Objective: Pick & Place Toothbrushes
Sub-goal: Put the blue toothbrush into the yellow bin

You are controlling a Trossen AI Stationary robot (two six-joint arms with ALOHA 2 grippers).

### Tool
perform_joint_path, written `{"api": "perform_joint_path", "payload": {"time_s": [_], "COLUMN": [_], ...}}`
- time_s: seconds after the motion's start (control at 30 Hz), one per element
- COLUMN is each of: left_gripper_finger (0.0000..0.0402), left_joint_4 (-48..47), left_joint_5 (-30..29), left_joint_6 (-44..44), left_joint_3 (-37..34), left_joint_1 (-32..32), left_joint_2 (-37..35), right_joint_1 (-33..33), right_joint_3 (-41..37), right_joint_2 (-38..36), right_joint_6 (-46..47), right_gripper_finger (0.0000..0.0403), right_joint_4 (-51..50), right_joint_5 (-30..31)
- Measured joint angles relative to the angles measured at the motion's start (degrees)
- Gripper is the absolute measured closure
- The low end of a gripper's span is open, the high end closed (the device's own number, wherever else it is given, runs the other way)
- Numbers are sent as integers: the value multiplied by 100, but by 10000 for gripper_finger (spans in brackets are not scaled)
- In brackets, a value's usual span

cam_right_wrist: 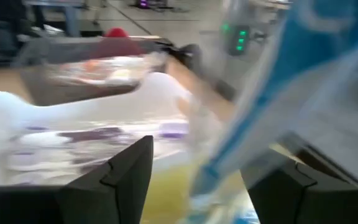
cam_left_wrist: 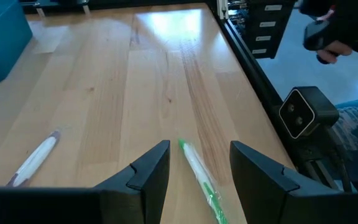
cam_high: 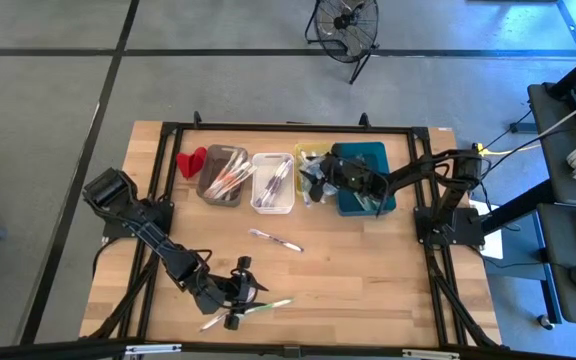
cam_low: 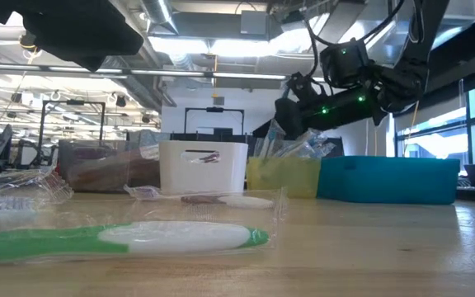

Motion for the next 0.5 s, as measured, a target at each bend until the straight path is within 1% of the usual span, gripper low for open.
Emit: {"api": "perform_joint_path", "payload": {"time_s": [0.13,0.23,0.33,0.5], "left_gripper_finger": [240,240,240,240], "left_joint_4": [-2,-2,-2,-4], "left_joint_5": [-2,-2,-1,-2], "left_joint_6": [0,0,0,0], "left_joint_3": [0,0,0,0], "left_joint_1": [0,0,0,0], "left_joint_2": [0,0,-1,-2], "right_joint_1": [220,435,657,996], "right_joint_3": [0,0,0,0], "right_joint_2": [-2,-2,-60,-358], "right_joint_6": [55,-158,-180,-588], "right_gripper_finger": [157,151,146,139], "right_joint_4": [0,-41,-118,-523], "right_joint_5": [-94,-62,281,1147]}}
